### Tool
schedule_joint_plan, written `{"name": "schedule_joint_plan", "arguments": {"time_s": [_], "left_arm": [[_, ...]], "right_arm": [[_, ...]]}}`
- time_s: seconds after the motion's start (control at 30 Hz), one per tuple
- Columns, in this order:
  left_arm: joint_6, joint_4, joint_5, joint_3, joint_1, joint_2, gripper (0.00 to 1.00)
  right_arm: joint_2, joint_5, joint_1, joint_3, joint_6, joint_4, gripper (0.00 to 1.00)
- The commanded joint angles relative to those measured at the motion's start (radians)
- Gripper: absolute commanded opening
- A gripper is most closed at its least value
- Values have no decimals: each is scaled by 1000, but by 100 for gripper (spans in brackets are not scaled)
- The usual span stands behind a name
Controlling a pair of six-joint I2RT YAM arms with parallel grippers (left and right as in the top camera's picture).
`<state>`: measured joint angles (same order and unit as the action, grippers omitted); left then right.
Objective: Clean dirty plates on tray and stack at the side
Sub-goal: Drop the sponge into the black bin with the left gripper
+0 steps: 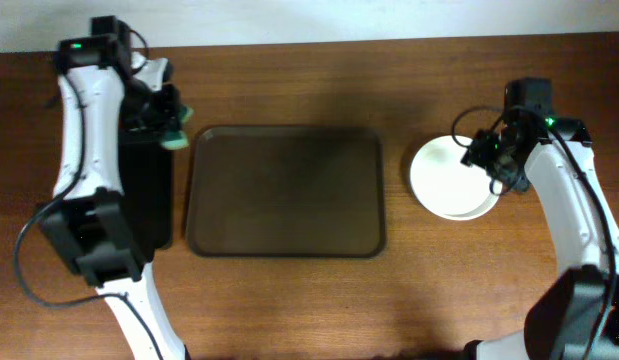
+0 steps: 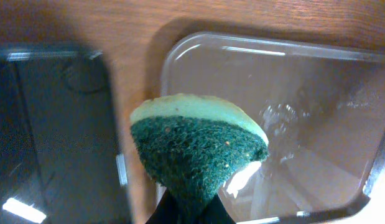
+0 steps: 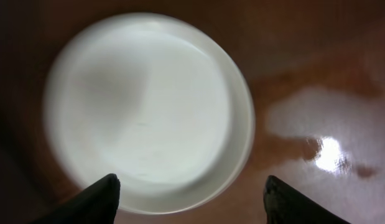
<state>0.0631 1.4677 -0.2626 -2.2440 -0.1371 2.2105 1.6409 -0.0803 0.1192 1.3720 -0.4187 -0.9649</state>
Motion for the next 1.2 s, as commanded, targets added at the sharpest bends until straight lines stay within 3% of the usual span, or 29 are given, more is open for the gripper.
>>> {"name": "schedule_joint_plan", "arguments": {"time_s": [0.0, 0.1, 0.2, 0.33, 0.43, 0.5, 0.63, 0.67, 0.7, 0.77, 0.93, 1.17], "left_arm": [[-53, 76, 132, -37, -53, -135, 1], [-64, 193, 145, -31, -130, -158, 1], [-64, 205, 156, 50, -174, -158, 0], [-64, 70, 155, 292, -208, -158, 0], [-74, -129, 146, 485, -228, -158, 1], [-74, -210, 147, 554, -229, -158, 9], [-73, -293, 148, 607, -228, -158, 39], [-73, -302, 148, 607, -228, -158, 48], [-73, -317, 148, 607, -228, -158, 77], [-74, -328, 147, 603, -227, -158, 94], [-70, -307, 124, 537, -227, -195, 96], [-67, -334, 83, 488, -217, -442, 96]], "right_arm": [[-76, 24, -84, 79, 23, 0, 75], [-68, 24, -159, 82, 22, 11, 76], [-51, 24, -207, 82, 23, 17, 77], [-31, 25, -230, 82, 23, 19, 77], [-31, 25, -231, 81, 23, 18, 77], [-31, 25, -231, 81, 22, 13, 77], [-31, 25, -231, 81, 23, 0, 77], [-31, 25, -231, 81, 23, -4, 77], [-31, 24, -231, 81, 23, -10, 77], [-31, 24, -231, 81, 23, -15, 77], [-31, 25, -231, 82, 23, -14, 77], [-85, 41, -231, 174, 68, -63, 78]]}}
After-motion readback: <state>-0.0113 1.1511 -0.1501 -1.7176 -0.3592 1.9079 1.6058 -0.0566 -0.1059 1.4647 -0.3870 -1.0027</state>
